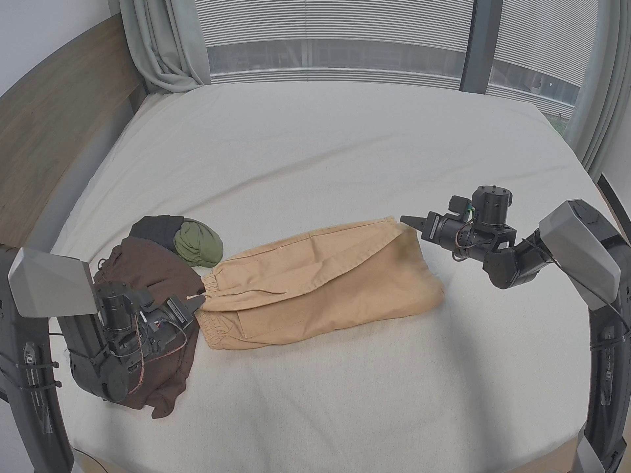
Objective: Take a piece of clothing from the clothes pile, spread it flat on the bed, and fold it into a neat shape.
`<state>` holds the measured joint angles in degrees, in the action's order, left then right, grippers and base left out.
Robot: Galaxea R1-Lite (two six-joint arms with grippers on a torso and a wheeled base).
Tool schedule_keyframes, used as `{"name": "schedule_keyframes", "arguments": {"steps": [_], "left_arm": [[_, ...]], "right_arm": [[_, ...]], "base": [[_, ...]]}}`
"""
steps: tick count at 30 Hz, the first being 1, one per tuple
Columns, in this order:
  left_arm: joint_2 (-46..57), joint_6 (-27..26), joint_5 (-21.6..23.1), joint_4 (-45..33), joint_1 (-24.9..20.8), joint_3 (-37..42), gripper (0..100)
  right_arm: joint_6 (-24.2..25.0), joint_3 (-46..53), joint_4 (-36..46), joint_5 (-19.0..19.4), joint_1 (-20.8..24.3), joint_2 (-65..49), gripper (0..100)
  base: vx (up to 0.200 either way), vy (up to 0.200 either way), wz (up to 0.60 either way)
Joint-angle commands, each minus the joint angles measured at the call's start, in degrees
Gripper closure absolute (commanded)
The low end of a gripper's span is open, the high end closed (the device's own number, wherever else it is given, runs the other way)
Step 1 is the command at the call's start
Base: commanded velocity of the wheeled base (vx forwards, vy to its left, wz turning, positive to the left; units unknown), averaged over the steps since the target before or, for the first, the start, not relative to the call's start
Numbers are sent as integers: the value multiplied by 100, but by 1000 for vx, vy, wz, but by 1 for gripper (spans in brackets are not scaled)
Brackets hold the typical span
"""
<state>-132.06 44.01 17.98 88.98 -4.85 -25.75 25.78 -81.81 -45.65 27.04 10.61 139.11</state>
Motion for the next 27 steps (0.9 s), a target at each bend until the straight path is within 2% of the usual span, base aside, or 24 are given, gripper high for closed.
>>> {"name": "schedule_keyframes", "arguments": {"steps": [1, 2, 7, 21, 27], "left_arm": [[-65, 3, -14, 5, 28, -115, 0], [-57, 3, -67, 5, 37, -124, 0], [-30, -6, -251, 5, 46, -150, 0], [418, -6, -242, 5, -33, 8, 0], [1314, -50, -119, -3, -288, 439, 0]], "right_arm": [[-12, -186, -93, -208, 12, 178, 0], [-12, -221, -242, -313, 20, 213, 0], [-12, 7, -304, -313, 64, 134, 0], [-65, 1053, -480, -375, 293, -499, 0], [-65, 1844, -480, -876, 354, -1079, 0]], "base": [[0, 0, 0], [0, 0, 0], [0, 0, 0], [0, 0, 0], [0, 0, 0]]}}
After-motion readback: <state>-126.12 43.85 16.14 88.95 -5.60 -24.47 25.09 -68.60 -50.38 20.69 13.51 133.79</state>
